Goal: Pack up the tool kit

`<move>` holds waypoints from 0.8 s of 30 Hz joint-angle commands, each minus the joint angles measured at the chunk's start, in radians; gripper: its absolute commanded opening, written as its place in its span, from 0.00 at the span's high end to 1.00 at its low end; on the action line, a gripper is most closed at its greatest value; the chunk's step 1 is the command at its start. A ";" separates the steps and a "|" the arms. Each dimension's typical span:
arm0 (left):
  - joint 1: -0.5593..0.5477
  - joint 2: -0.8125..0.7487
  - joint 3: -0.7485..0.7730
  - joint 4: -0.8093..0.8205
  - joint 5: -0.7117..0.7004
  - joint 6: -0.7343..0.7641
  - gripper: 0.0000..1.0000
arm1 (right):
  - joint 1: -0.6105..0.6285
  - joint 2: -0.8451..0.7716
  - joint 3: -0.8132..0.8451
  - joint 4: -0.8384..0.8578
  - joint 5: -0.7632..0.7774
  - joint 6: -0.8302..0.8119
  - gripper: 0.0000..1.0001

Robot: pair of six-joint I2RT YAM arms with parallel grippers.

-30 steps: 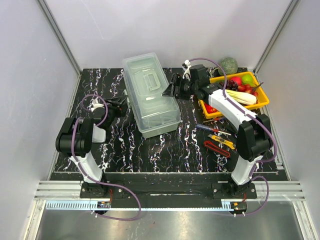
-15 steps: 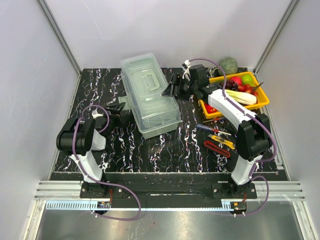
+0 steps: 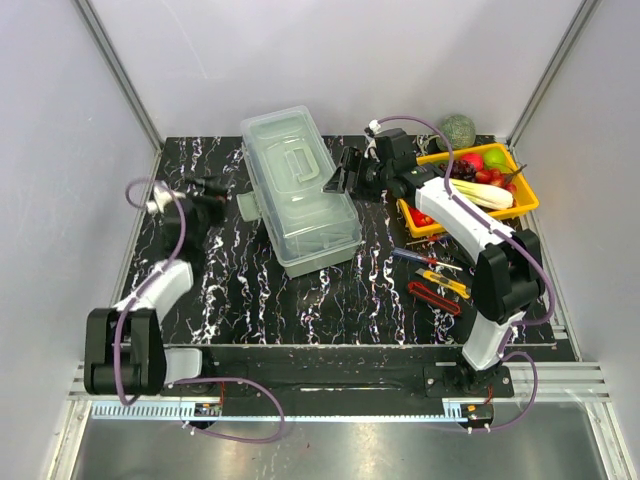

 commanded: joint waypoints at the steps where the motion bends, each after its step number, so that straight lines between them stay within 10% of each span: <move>1: 0.007 -0.097 0.342 -0.796 -0.180 0.289 0.01 | -0.013 -0.011 0.005 -0.179 0.225 -0.059 0.14; 15: -0.124 0.064 0.728 -0.870 0.156 0.449 0.01 | -0.023 -0.117 -0.043 -0.203 0.184 -0.110 0.17; 24: -0.251 0.249 0.994 -0.888 0.230 0.542 0.01 | -0.022 -0.243 -0.234 -0.142 -0.037 -0.093 0.45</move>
